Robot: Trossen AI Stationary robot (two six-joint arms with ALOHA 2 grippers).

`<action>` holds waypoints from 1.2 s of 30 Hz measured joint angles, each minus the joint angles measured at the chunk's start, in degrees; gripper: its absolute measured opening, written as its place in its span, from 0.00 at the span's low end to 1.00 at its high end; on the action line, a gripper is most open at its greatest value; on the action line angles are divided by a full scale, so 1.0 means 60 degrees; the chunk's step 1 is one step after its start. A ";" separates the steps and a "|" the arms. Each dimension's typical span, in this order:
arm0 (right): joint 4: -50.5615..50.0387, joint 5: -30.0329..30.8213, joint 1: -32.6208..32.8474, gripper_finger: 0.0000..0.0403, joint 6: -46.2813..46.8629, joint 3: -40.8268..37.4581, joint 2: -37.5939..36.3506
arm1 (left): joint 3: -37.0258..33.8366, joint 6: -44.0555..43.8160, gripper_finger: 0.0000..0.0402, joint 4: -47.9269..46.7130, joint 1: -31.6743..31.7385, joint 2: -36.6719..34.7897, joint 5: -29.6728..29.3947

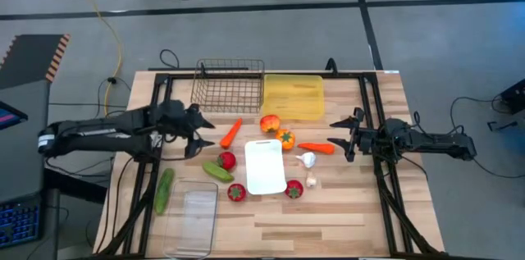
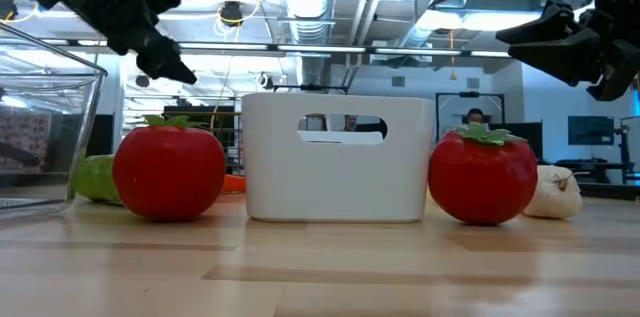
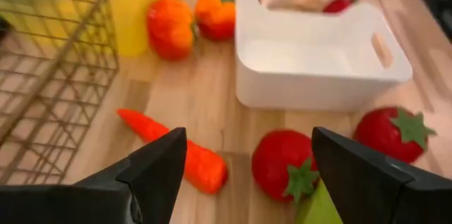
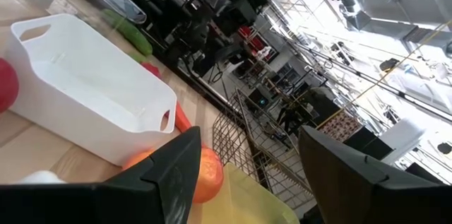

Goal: Sort produce into baskets
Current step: Put the right cucumber into the wire basket

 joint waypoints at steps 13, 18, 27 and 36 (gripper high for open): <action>0.0004 0.0000 0.0000 0.66 0.0004 0.0000 0.0000 | 0.1166 0.0639 0.68 -0.0537 -0.0073 0.2285 0.0188; 0.0000 -0.0004 0.0000 0.66 0.1062 0.0001 0.0000 | 0.1233 0.0809 0.68 -0.0522 -0.0207 0.2381 0.0183; -0.0459 -0.0009 -0.0003 0.66 0.5623 -0.0001 0.0000 | 0.1233 0.0601 0.68 -0.1789 -0.0529 0.2341 0.0177; -0.0392 -0.0007 -0.0002 0.66 0.9472 0.0002 -0.0004 | 0.1231 0.0585 0.68 -0.2597 -0.1092 0.2363 0.0172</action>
